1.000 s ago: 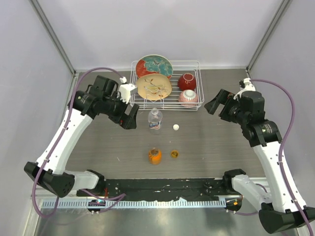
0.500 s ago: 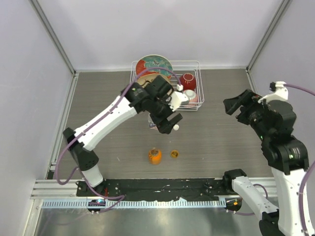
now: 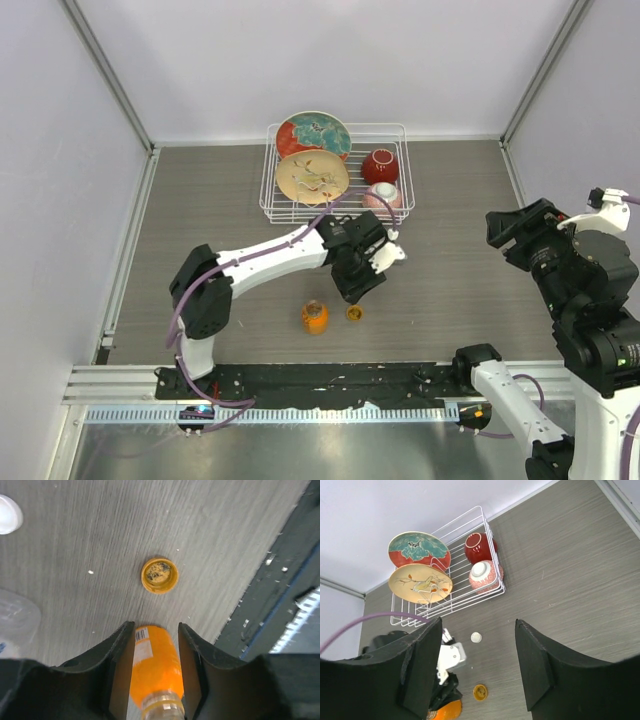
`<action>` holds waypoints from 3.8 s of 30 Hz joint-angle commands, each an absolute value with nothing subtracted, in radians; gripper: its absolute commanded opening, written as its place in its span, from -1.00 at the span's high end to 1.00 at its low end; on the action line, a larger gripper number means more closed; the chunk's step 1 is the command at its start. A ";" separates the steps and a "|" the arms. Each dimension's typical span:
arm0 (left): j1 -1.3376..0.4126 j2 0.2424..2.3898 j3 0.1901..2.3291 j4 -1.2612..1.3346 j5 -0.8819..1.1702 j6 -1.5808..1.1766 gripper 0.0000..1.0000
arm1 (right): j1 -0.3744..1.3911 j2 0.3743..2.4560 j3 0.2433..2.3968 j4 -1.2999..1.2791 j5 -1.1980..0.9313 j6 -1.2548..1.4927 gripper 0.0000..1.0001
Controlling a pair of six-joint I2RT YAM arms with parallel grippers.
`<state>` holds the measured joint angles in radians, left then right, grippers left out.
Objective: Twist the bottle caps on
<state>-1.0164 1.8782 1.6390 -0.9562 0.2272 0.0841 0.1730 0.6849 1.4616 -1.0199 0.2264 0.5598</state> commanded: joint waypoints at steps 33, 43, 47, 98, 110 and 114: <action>-1.043 2.037 1.463 -0.669 0.221 0.043 0.28 | 0.172 0.644 1.345 -0.962 0.206 0.575 -0.15; -1.055 2.054 1.462 -0.672 0.230 0.044 1.00 | 0.172 0.652 1.341 -0.953 0.204 0.574 -0.15; -1.058 2.028 1.535 -0.715 0.209 0.044 1.00 | 0.173 0.658 1.332 -0.946 0.216 0.578 -0.15; -1.244 1.290 1.180 0.367 -0.270 0.745 1.00 | 0.195 0.735 0.604 0.497 -0.574 1.649 -0.68; -1.249 1.331 1.187 0.411 -0.310 0.747 1.00 | 0.236 0.758 0.604 0.581 -0.565 1.690 -0.68; -1.249 1.341 1.192 0.423 -0.307 0.742 1.00 | 0.250 0.762 0.606 0.584 -0.571 1.689 -0.67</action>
<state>-1.2427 1.3315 1.1790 0.3401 -0.2962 0.7437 0.2371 0.7536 0.5945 0.5133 -0.5529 1.6756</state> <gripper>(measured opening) 0.019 0.841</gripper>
